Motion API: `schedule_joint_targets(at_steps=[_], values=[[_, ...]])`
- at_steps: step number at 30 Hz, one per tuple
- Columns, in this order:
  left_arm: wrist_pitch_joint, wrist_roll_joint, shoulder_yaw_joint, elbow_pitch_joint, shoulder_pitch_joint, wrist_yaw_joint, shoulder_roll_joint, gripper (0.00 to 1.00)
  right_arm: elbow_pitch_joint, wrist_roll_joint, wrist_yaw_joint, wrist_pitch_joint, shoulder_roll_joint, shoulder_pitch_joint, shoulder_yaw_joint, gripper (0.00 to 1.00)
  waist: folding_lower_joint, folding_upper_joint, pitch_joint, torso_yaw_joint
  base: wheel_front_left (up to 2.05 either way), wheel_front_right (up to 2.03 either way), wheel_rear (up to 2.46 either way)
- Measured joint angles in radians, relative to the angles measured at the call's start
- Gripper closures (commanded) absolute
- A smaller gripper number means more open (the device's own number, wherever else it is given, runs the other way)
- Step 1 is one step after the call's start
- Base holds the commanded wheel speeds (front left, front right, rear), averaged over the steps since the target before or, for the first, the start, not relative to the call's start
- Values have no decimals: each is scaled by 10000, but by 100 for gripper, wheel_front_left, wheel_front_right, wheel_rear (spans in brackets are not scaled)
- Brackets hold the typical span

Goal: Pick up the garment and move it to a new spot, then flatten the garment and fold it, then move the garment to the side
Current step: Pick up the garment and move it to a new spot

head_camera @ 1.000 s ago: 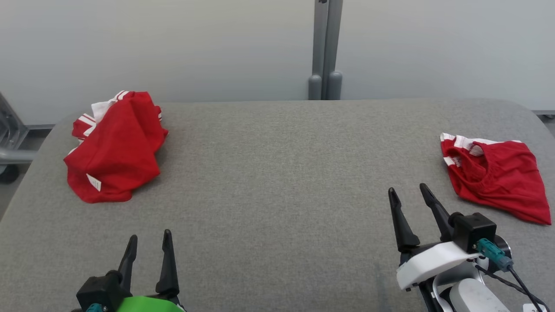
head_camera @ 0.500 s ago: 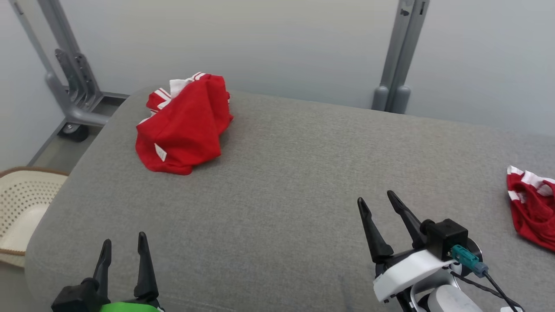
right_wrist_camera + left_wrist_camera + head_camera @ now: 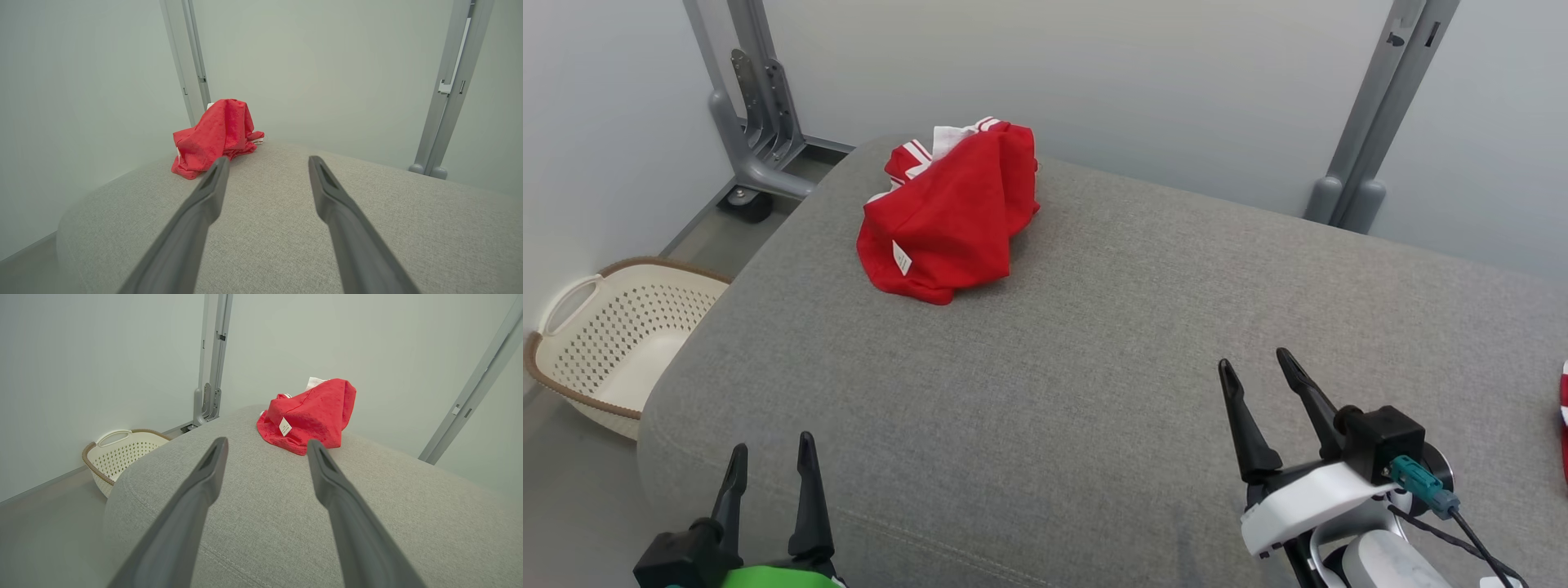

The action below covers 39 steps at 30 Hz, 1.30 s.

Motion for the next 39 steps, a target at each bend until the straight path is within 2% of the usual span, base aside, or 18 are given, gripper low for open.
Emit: schedule_joint_targets(at_steps=[7,12,16,18,22,29,33,39], values=[[249,176,-184,-221,-706,-13,123,0,-105,-146,-67,0,-69,20,-140,0,0,0,214,-290,0,0,0],[744,397,-422,-357,-2247,-301,564,0,-408,-391,-71,52,-268,10,-376,0,0,0,513,-513,0,0,0],[1509,311,-635,-270,-3648,-679,665,0,-681,-648,-73,174,-449,-77,-497,0,0,0,837,-740,0,0,0],[1900,326,-625,-188,-4443,-809,932,0,-832,-765,-73,265,-512,-189,-495,0,0,0,1008,-884,0,0,0],[2932,-36,-332,253,-5822,-978,1208,0,-1241,-1039,-98,364,-675,-570,-631,0,0,0,1373,-1259,0,0,0],[4719,-1377,372,1553,-7410,-1152,1250,0,-1885,-1352,-151,577,-1074,-673,-1229,0,0,0,2132,-2018,0,0,0],[5440,-1801,957,2071,-8079,-1141,1645,0,-2274,-1494,-155,667,-1264,-676,-1588,0,0,0,2605,-2491,0,0,0],[6157,-1806,1390,2543,-8540,-1151,2648,0,-2738,-1676,-157,800,-1315,-880,-1816,0,0,0,3344,-3233,0,0,0]])
